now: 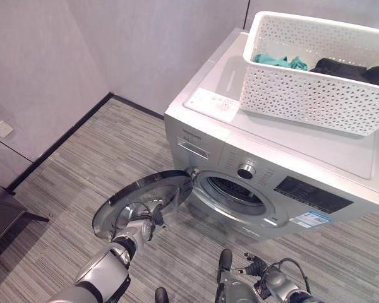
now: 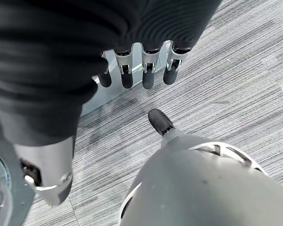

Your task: Grab the laundry basket,head to the washer,open it,put in the laundry and shut it.

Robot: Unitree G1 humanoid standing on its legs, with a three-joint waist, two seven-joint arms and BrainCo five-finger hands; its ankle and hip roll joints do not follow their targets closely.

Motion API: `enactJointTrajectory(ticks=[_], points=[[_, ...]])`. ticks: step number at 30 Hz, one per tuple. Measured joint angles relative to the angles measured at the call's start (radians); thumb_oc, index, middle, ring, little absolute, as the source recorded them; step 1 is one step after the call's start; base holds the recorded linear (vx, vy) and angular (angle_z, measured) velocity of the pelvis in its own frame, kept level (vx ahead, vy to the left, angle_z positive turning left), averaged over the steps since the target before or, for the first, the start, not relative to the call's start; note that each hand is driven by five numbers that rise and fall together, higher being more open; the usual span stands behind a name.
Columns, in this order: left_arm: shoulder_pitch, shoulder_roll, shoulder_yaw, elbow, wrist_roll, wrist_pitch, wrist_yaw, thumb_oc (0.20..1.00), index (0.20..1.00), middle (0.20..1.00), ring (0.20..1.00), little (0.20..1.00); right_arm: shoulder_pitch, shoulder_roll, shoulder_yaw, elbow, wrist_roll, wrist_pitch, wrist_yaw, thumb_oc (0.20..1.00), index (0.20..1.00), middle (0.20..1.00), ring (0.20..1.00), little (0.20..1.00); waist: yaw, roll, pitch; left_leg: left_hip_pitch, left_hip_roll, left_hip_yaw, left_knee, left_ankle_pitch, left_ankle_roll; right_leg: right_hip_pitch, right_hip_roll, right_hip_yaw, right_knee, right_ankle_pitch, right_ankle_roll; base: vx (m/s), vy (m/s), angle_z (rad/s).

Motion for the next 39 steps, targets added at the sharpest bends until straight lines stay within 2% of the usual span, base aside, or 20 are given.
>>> enactJointTrajectory(ticks=[6, 11, 14, 15, 16, 18, 20, 22, 25, 29, 34, 35, 36, 37, 39], points=[[0.027, 0.015, 0.06, -0.01, -0.085, 0.016, 0.012, 1.0, 1.0, 1.0, 1.0, 1.0, 0.007, 0.005, -0.006, 0.02, -0.009, 0.001, 0.0, 1.0, 1.0, 1.0, 1.0, 1.0, 0.029, 0.002, 0.001, 0.028, -0.001, -0.014, 0.0, 0.0, 0.0, 0.042, -0.007, -0.02, 0.0, -0.011, 0.006, 0.0, 0.002, 0.1], [0.085, -0.003, 0.068, -0.02, -0.163, 0.009, 0.03, 1.0, 1.0, 1.0, 1.0, 1.0, 0.007, 0.007, -0.02, 0.04, -0.008, 0.001, -0.001, 1.0, 1.0, 1.0, 1.0, 1.0, 0.049, 0.007, 0.003, 0.031, -0.004, -0.038, 0.0, -0.005, 0.008, 0.063, -0.015, -0.035, 0.0, -0.013, 0.007, 0.01, 0.015, 0.11], [0.198, -0.031, 0.158, -0.102, -0.273, -0.029, 0.037, 1.0, 1.0, 1.0, 1.0, 1.0, 0.027, 0.007, -0.084, 0.048, -0.005, 0.003, -0.004, 1.0, 1.0, 1.0, 1.0, 1.0, 0.062, 0.026, 0.004, 0.044, -0.006, -0.061, 0.0, -0.002, 0.003, 0.092, -0.023, -0.06, 0.0, -0.018, 0.011, 0.02, 0.042, 0.23], [0.254, -0.062, 0.229, -0.151, -0.329, -0.039, 0.038, 1.0, 1.0, 1.0, 1.0, 1.0, 0.043, 0.007, -0.134, 0.053, 0.013, 0.003, -0.007, 1.0, 1.0, 1.0, 1.0, 1.0, 0.066, 0.038, -0.001, 0.055, -0.008, -0.061, 0.0, -0.003, 0.004, 0.106, -0.025, -0.062, -0.001, -0.023, 0.017, 0.02, 0.042, 0.22], [0.334, -0.083, 0.233, -0.175, -0.372, -0.053, 0.04, 1.0, 1.0, 1.0, 1.0, 1.0, 0.05, 0.006, -0.143, 0.063, 0.033, 0.005, -0.009, 1.0, 1.0, 1.0, 1.0, 1.0, 0.087, 0.052, -0.007, 0.059, -0.012, -0.071, 0.0, -0.004, 0.006, 0.119, -0.032, -0.073, 0.0, -0.026, 0.022, 0.03, 0.046, 0.2], [0.444, -0.102, 0.228, -0.205, -0.391, -0.067, 0.035, 1.0, 1.0, 1.0, 1.0, 1.0, 0.057, 0.014, -0.179, 0.078, 0.035, 0.006, -0.007, 1.0, 1.0, 1.0, 1.0, 1.0, 0.098, 0.067, -0.017, 0.07, -0.015, -0.089, 0.0, -0.006, 0.008, 0.139, -0.037, -0.086, 0.0, -0.031, 0.029, 0.02, 0.032, 0.24], [0.519, -0.132, 0.21, -0.132, -0.391, -0.071, 0.019, 1.0, 1.0, 1.0, 1.0, 1.0, 0.066, 0.012, -0.184, 0.101, 0.038, 0.01, -0.006, 1.0, 1.0, 1.0, 1.0, 1.0, 0.11, 0.074, -0.025, 0.088, -0.021, -0.092, 0.0, -0.006, 0.008, 0.162, -0.043, -0.089, -0.001, -0.037, 0.036, 0.0, 0.033, 0.2], [0.531, -0.092, 0.223, -0.051, -0.39, -0.056, -0.007, 1.0, 1.0, 1.0, 1.0, 1.0, 0.053, 0.011, -0.184, 0.101, 0.052, 0.009, -0.001, 1.0, 1.0, 1.0, 1.0, 1.0, 0.122, 0.076, -0.026, 0.084, -0.026, -0.101, 0.0, -0.012, 0.013, 0.161, -0.049, -0.09, 0.0, -0.042, 0.04, 0.01, 0.061, 0.07], [0.552, -0.06, 0.256, -0.005, -0.388, -0.056, -0.017, 1.0, 1.0, 1.0, 1.0, 1.0, 0.059, 0.009, -0.198, 0.101, 0.072, 0.009, 0.012, 1.0, 1.0, 1.0, 1.0, 1.0, 0.128, 0.071, -0.03, 0.099, -0.037, -0.101, -0.001, -0.016, 0.019, 0.175, -0.06, -0.083, -0.001, -0.039, 0.046, -0.01, 0.058, -0.02], [0.612, -0.072, 0.329, 0.037, -0.389, -0.067, -0.053, 1.0, 1.0, 1.0, 1.0, 1.0, 0.097, 0.011, -0.219, 0.084, 0.119, 0.008, 0.021, 1.0, 1.0, 1.0, 1.0, 1.0, 0.127, 0.04, -0.069, 0.104, -0.046, -0.092, 0.0, -0.023, 0.024, 0.172, -0.066, -0.072, -0.001, -0.036, 0.052, -0.02, 0.076, -0.08], [0.625, -0.065, 0.418, 0.098, -0.401, -0.064, -0.054, 1.0, 1.0, 1.0, 1.0, 1.0, 0.121, 0.012, -0.243, 0.028, 0.177, 0.007, 0.039, 1.0, 1.0, 1.0, 1.0, 1.0, 0.128, -0.005, -0.08, 0.105, -0.058, -0.082, 0.02, -0.031, 0.024, 0.17, -0.073, -0.053, 0.0, -0.033, 0.057, -0.03, 0.079, -0.08], [0.624, -0.062, 0.433, 0.113, -0.401, -0.064, -0.055, 1.0, 1.0, 1.0, 1.0, 1.0, 0.131, 0.011, -0.244, -0.008, 0.19, 0.006, 0.042, 1.0, 1.0, 1.0, 1.0, 1.0, 0.128, -0.012, -0.079, 0.108, -0.062, -0.074, 0.024, -0.034, 0.027, 0.169, -0.075, -0.045, 0.0, -0.031, 0.058, -0.08, 0.152, -0.35], [0.629, -0.06, 0.459, 0.122, -0.4, -0.06, -0.06, 1.0, 1.0, 1.0, 1.0, 1.0, 0.163, 0.0, -0.252, -0.15, 0.225, 0.004, 0.059, 1.0, 1.0, 1.0, 1.0, 1.0, 0.128, -0.025, -0.076, 0.101, -0.076, -0.053, 0.05, -0.046, 0.033, 0.157, -0.088, -0.017, 0.003, -0.019, 0.057, -0.06, 0.129, -0.38], [0.634, -0.056, 0.463, 0.135, -0.4, -0.055, -0.064, 1.0, 1.0, 1.0, 1.0, 1.0, 0.185, -0.01, -0.255, -0.247, 0.237, 0.008, 0.062, 1.0, 1.0, 1.0, 1.0, 1.0, 0.105, -0.037, -0.068, 0.101, -0.091, -0.048, 0.057, -0.054, 0.034, 0.153, -0.096, -0.005, 0.004, -0.012, 0.063, -0.08, 0.19, -0.39], [0.636, -0.052, 0.481, 0.141, -0.399, -0.052, -0.075, 1.0, 1.0, 1.0, 1.0, 1.0, 0.242, -0.042, -0.274, -0.457, 0.26, 0.007, 0.07, 1.0, 1.0, 1.0, 1.0, 1.0, 0.098, -0.048, -0.062, 0.104, -0.117, -0.029, 0.063, -0.06, 0.043, 0.137, -0.11, 0.024, 0.008, 0.0, 0.069, -0.04, 0.158, -0.3]])
